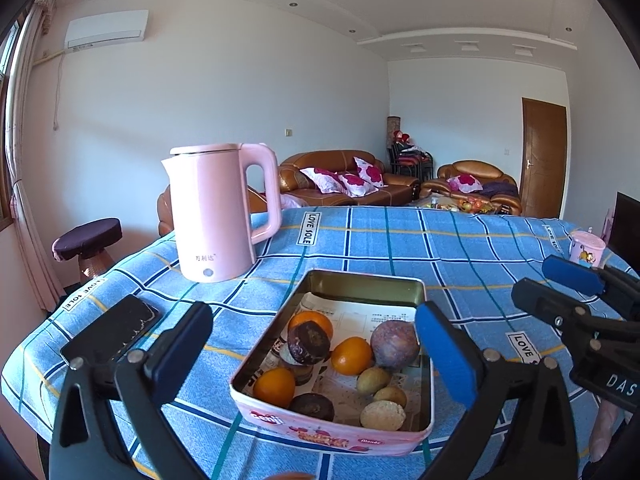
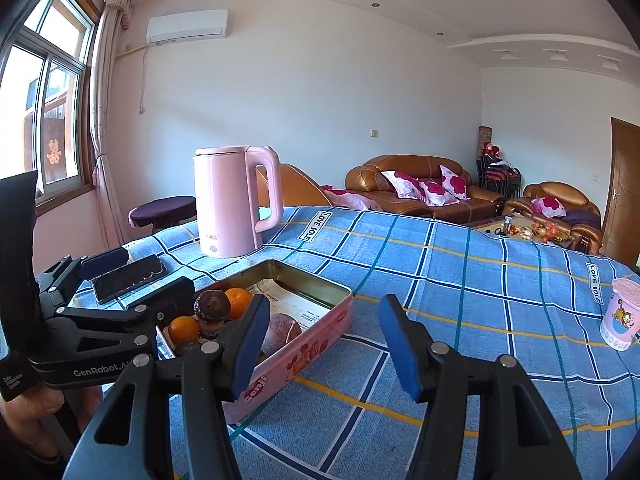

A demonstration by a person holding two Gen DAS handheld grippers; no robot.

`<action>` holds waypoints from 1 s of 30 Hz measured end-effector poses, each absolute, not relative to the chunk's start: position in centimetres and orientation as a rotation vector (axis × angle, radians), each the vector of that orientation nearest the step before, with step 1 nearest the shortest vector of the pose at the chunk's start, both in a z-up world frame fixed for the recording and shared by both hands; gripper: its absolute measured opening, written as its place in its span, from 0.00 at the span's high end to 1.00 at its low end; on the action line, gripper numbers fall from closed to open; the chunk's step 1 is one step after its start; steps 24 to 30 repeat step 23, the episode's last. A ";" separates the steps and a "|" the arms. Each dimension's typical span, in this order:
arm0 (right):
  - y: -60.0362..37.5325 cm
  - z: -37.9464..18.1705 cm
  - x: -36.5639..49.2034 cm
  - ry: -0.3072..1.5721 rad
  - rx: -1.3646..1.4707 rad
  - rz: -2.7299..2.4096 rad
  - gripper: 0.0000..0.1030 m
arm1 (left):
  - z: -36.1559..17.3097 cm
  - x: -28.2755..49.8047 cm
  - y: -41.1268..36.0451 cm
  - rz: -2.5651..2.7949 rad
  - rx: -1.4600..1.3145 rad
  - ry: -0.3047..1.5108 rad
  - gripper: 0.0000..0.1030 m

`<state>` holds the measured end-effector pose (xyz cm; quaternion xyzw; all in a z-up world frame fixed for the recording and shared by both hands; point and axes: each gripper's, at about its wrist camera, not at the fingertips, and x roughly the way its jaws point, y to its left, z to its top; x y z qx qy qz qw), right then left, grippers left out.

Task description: Organize fruits

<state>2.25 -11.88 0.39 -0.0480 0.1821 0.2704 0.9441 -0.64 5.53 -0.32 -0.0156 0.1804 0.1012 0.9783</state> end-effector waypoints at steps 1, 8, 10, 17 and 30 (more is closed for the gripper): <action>-12.0 0.4 2.2 0.370 -0.097 0.549 0.43 | -0.3 -0.7 5.5 0.204 -0.032 0.362 0.00; -12.2 0.4 2.3 0.369 -0.094 0.546 0.43 | -0.2 -0.7 5.1 0.210 -0.019 0.358 0.00; -12.2 0.4 2.3 0.369 -0.094 0.546 0.43 | -0.2 -0.6 5.1 0.213 -0.020 0.360 0.00; -12.4 0.4 2.2 0.371 -0.094 0.544 0.43 | -0.5 -0.3 5.3 0.224 -0.026 0.371 0.00; -13.2 0.2 2.4 0.377 -0.100 0.530 0.43 | -0.7 -0.2 5.0 0.220 -0.007 0.371 0.00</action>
